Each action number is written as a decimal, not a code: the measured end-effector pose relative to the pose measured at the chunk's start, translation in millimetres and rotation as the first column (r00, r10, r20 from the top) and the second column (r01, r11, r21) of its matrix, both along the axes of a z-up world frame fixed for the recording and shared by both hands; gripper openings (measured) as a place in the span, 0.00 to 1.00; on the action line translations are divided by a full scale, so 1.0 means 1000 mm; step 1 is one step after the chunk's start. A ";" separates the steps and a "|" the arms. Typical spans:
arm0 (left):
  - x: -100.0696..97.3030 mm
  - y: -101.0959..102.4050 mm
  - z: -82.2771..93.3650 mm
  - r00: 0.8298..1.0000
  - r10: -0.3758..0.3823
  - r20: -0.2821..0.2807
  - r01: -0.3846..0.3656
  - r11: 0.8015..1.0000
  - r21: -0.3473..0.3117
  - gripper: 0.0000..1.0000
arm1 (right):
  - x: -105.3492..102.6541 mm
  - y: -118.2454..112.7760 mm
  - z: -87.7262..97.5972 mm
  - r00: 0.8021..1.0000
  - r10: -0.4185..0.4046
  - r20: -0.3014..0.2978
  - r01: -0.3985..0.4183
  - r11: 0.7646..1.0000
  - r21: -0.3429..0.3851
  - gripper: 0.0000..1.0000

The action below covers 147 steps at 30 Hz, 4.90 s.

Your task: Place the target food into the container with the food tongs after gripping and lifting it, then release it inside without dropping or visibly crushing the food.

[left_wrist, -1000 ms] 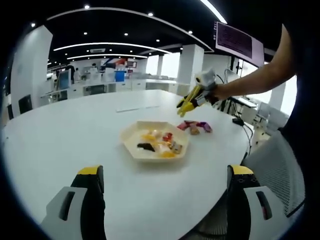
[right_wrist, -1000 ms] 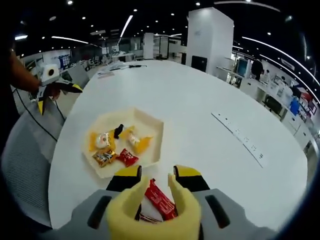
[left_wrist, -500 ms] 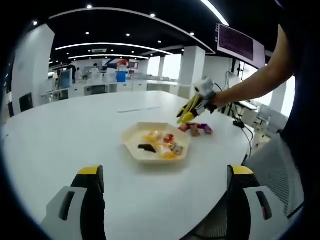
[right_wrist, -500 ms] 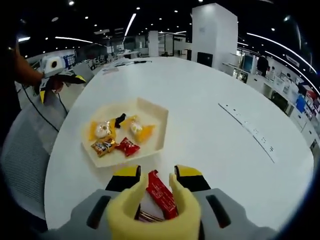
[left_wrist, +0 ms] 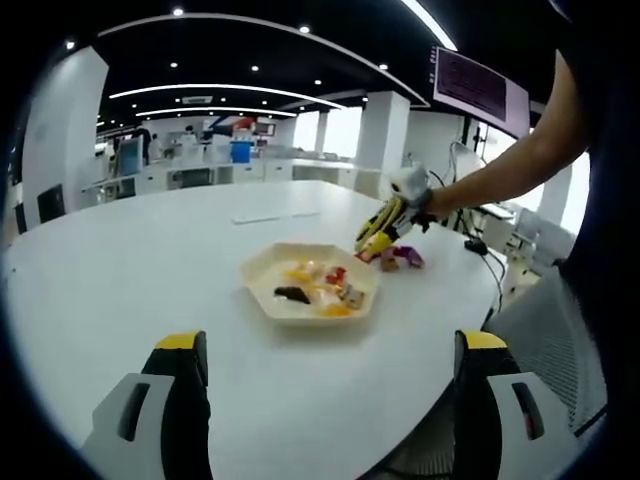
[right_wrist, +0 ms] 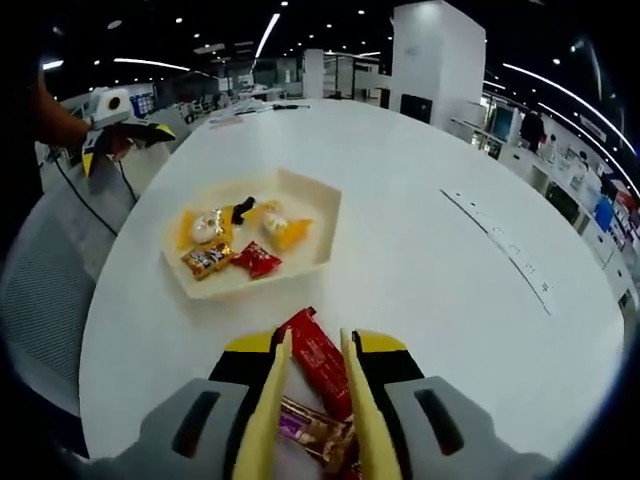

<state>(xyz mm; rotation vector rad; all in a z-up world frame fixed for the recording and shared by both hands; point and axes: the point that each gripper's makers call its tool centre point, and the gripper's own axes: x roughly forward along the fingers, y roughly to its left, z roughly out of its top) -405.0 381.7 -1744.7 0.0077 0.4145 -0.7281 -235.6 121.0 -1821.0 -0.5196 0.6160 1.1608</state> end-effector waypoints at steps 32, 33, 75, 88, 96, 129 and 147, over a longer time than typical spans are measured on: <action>0.000 0.002 -0.003 1.000 0.002 -0.010 -0.002 1.000 0.010 0.99 | 0.002 -0.010 -0.004 0.994 0.077 -0.074 -0.089 0.980 -0.179 0.28; 0.000 0.002 -0.004 1.000 0.002 -0.011 -0.001 1.000 0.011 0.99 | 0.001 -0.011 -0.006 0.994 0.078 -0.079 -0.092 0.978 -0.188 0.28; 0.000 0.002 -0.005 1.000 -0.002 -0.016 0.002 1.000 0.016 0.98 | 0.012 -0.012 0.000 0.958 -0.215 -0.190 0.172 0.960 -0.221 0.20; 0.001 0.001 -0.002 1.000 -0.001 -0.002 0.001 1.000 0.007 0.99 | 0.025 -0.009 0.040 0.968 -0.212 -0.134 0.183 0.962 -0.203 0.21; 0.002 0.002 0.001 1.000 0.005 0.013 -0.005 1.000 0.005 0.99 | 0.032 -0.004 0.065 0.969 -0.222 -0.111 0.202 0.965 -0.169 0.21; 0.004 0.006 0.009 0.998 0.026 0.060 -0.027 1.000 0.007 0.99 | 0.017 0.077 0.105 0.992 -0.108 -0.069 0.097 0.984 -0.149 0.22; 0.003 0.005 0.008 0.998 0.017 0.060 -0.018 1.000 0.015 0.99 | -0.008 0.131 0.111 0.998 -0.018 -0.059 0.009 0.989 -0.145 0.22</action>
